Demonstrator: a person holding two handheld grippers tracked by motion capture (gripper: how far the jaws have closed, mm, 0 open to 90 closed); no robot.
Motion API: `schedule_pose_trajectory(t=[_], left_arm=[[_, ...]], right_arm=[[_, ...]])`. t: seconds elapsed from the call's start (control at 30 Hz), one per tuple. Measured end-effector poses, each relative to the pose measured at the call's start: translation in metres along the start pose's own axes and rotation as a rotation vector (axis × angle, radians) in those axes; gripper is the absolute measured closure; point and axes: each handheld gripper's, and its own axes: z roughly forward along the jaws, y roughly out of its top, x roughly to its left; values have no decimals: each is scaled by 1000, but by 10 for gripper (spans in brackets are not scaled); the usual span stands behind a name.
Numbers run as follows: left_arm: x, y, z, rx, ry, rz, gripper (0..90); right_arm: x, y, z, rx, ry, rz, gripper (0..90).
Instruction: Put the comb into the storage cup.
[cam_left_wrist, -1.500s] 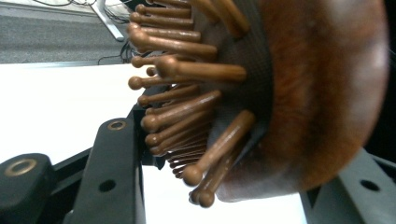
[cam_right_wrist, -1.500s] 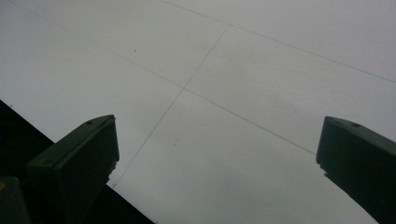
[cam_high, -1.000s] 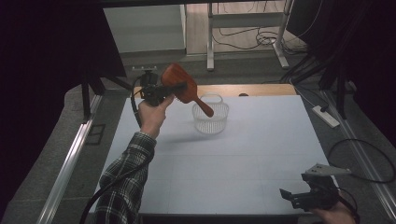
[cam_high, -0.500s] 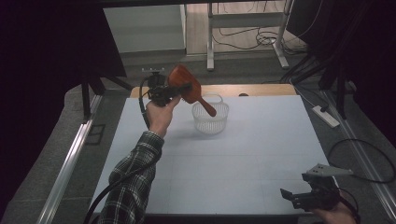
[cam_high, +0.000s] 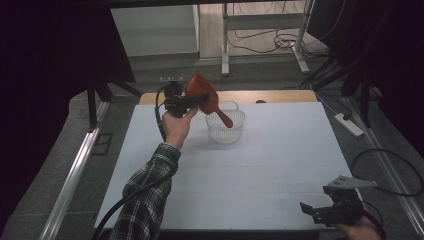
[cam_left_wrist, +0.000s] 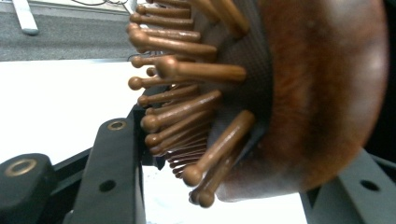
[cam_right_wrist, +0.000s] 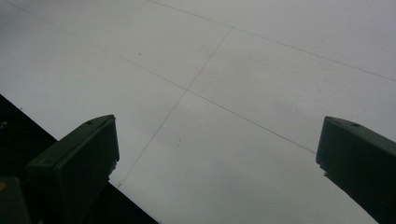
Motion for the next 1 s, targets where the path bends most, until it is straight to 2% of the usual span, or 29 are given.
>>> schedule_pose_trajectory(t=[0.57, 0.9, 1.0], left_arm=[[-2, -17, 18, 19, 40, 15, 504], [-5, -24, 26, 32, 48, 27, 503], [-4, -27, 30, 37, 49, 18, 503]], right_arm=[[-1, 0, 1, 8, 4, 2, 0], [-1, 0, 1, 13, 6, 5, 1], [-1, 0, 1, 14, 8, 8, 2]])
